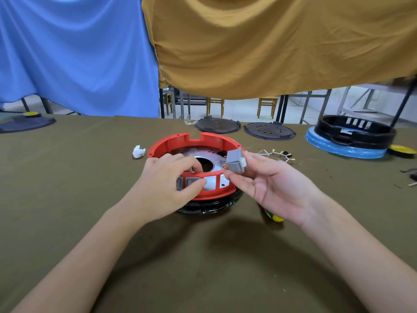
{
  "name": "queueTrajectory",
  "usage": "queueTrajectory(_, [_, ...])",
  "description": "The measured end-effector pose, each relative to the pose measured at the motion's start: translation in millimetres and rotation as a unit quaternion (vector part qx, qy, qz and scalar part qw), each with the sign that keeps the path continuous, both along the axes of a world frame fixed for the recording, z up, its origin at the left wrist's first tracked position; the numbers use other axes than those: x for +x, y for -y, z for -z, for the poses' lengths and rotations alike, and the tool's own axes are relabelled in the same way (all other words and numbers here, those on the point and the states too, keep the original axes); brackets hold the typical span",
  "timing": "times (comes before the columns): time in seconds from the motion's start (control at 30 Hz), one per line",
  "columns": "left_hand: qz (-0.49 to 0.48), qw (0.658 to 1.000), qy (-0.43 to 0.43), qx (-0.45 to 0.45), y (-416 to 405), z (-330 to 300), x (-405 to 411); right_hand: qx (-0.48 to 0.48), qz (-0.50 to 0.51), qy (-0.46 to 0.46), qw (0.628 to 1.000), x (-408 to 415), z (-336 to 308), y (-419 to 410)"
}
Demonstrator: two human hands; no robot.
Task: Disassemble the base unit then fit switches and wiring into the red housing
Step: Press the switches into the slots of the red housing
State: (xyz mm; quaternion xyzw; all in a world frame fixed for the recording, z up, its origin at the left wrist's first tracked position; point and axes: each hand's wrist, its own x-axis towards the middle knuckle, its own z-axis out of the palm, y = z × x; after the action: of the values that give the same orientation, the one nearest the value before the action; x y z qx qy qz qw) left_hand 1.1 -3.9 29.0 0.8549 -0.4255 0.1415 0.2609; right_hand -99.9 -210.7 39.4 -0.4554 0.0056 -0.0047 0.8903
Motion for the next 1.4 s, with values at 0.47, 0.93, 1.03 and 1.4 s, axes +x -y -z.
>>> queueTrajectory(0.47, [0.051,0.998,-0.014,-0.014,-0.1,-2.4,-1.9,-0.370,0.024,0.015,0.928,-6.4,-3.1,1.1])
queueTrajectory(0.93, [0.055,0.998,-0.025,0.016,-2.8,-5.9,-5.5,-0.410,0.085,0.024,0.908,-4.6,4.4,-9.7])
queueTrajectory(1.03, [0.058,0.998,-0.027,0.023,-3.5,-5.6,-5.6,-0.405,0.095,0.029,0.909,-3.8,5.1,-10.4])
queueTrajectory(1.4, [0.059,0.998,-0.028,0.012,-2.1,-3.8,-3.5,-0.447,0.153,0.054,0.880,0.6,11.5,-20.1])
